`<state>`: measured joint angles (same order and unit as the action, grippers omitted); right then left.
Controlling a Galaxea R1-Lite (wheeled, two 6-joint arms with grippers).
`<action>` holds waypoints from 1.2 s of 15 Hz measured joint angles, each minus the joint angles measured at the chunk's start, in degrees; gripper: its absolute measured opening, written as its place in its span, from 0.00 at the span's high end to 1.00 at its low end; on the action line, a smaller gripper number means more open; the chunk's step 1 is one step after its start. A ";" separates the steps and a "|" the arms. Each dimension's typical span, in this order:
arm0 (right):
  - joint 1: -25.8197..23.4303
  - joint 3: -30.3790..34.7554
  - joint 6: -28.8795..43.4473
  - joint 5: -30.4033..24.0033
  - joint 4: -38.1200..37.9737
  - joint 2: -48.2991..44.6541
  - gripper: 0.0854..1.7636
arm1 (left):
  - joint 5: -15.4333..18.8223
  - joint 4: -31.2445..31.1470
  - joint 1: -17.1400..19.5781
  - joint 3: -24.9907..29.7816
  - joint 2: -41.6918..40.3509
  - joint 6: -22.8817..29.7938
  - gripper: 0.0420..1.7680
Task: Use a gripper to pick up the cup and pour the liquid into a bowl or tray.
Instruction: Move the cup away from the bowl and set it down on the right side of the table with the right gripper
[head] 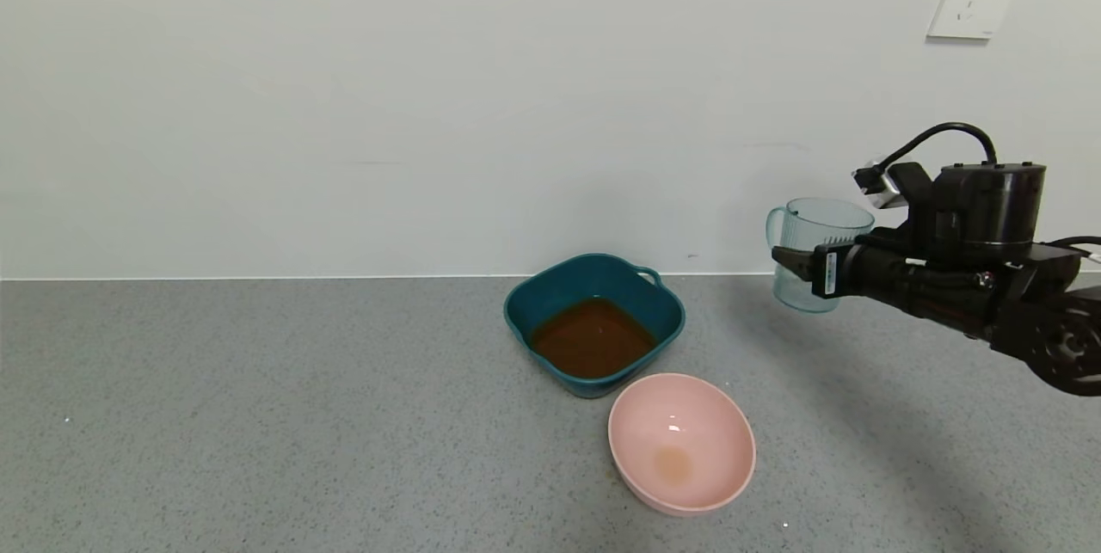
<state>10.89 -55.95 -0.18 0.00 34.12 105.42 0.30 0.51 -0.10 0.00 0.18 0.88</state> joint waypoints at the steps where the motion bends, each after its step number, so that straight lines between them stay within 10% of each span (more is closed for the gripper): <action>1: -0.04 1.16 0.05 0.10 3.74 1.29 0.25 | -0.01 0.00 0.00 0.00 0.00 -0.02 0.03; 18: 0.52 0.37 0.11 2.67 24.25 22.20 0.25 | -0.01 0.00 0.00 0.00 0.00 -0.02 0.03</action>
<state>11.41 -55.59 -0.07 2.67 58.37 127.62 0.29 0.51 -0.10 0.00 0.18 0.85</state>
